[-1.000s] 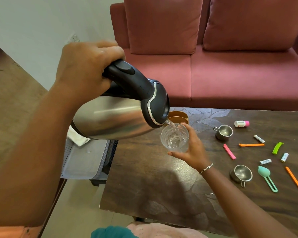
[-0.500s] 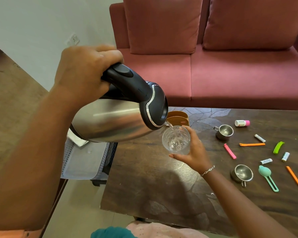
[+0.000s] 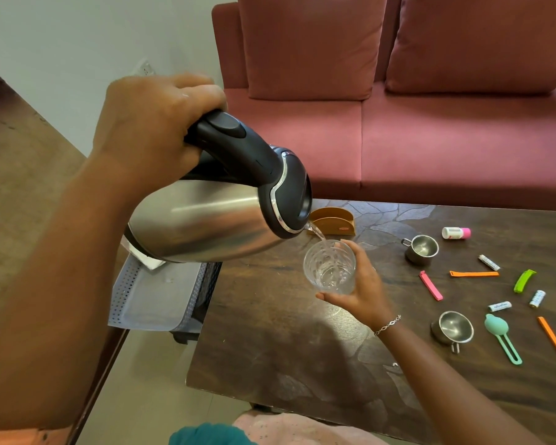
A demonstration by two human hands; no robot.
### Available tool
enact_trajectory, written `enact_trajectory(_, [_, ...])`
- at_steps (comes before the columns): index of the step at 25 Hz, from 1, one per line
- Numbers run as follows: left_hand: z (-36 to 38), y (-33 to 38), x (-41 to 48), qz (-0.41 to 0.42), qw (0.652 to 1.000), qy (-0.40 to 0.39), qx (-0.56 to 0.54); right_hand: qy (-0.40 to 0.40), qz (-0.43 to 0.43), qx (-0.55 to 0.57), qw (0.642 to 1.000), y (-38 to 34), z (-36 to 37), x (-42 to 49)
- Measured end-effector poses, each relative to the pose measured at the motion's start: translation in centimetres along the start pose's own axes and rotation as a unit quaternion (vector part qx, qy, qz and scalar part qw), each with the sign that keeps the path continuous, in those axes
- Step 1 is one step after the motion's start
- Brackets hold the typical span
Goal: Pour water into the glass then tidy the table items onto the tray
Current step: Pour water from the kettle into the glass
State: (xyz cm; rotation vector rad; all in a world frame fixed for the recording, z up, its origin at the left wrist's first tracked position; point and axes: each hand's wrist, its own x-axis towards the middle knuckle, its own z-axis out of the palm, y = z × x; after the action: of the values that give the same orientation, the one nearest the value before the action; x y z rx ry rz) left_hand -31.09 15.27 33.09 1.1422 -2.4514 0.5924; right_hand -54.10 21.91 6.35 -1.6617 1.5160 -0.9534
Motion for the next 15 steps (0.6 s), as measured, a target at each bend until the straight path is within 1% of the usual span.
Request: enact_trajectory(15, [-1.1,0.5,0.4,0.006,1.000,0.003,0.016,0.000,0.000,-0.002,1.000,1.0,-0.8,-0.7])
